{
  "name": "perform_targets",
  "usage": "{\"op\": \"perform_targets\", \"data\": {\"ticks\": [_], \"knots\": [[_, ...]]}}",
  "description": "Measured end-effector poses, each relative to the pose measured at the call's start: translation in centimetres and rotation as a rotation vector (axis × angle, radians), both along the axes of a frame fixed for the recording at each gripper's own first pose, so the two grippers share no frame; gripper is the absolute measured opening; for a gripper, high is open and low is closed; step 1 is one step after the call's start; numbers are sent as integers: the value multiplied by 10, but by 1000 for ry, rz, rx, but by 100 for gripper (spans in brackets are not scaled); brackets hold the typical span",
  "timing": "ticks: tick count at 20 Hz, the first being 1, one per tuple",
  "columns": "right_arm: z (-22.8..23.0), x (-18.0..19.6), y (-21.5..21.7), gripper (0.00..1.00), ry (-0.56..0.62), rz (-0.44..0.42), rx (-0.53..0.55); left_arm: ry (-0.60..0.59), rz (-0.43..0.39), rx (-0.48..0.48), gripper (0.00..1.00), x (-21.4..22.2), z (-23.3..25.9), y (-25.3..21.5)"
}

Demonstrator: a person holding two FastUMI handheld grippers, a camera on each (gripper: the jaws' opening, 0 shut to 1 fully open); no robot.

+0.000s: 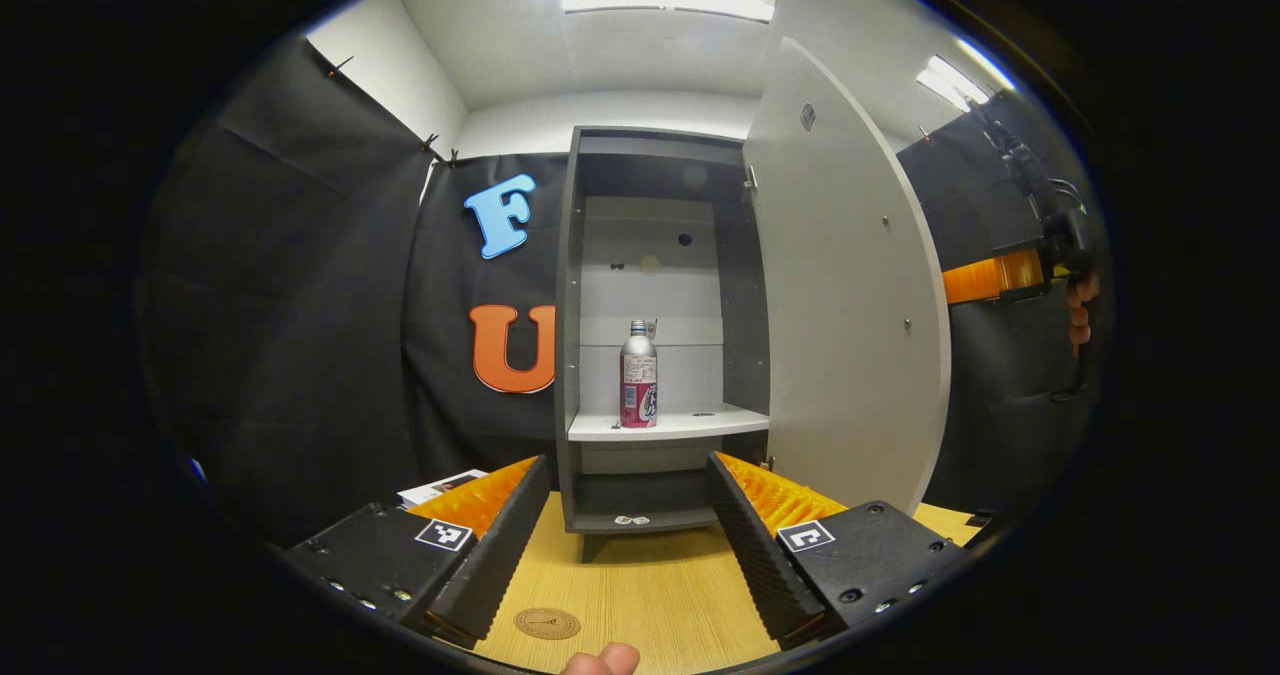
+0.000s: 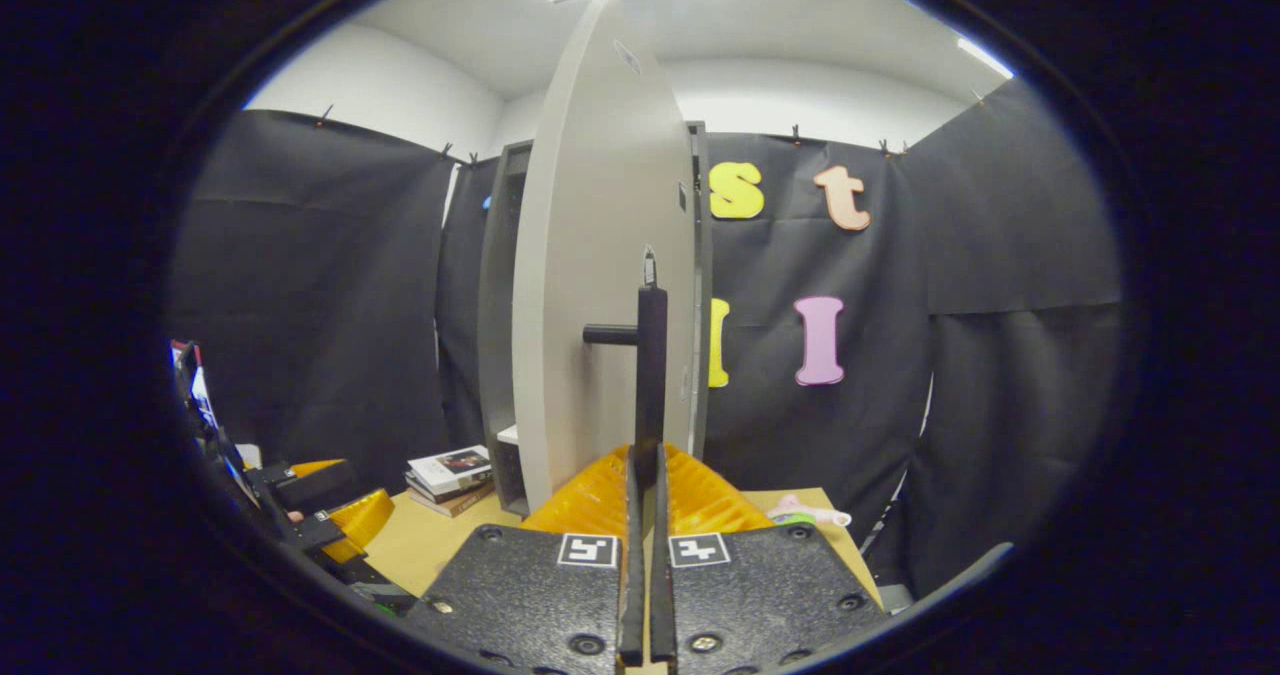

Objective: Open the cabinet door with the right hand, grasp the bottle in the cabinet with the left hand and place it on the coaster, then close the cabinet door with the right hand.

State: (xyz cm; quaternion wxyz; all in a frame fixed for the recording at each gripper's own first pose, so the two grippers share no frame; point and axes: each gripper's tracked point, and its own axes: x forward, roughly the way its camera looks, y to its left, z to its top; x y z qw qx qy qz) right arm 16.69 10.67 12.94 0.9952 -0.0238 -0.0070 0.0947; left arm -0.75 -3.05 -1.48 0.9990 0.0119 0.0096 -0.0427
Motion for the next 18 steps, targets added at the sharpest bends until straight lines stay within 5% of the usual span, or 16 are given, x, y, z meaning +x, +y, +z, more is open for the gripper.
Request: {"op": "perform_targets", "data": {"ticks": [7,14,18], "knots": [[3,2,-36,4,-19,-115,9,10,-1,-1,95,-4,-2,-4],[-1,-1,-37,4,-22,-102,23,-12,23,10,95,-6,5,-4],[-4,-15,-32,4,-58,-42,124,-19,58,10,95,-9,5,3]]}}
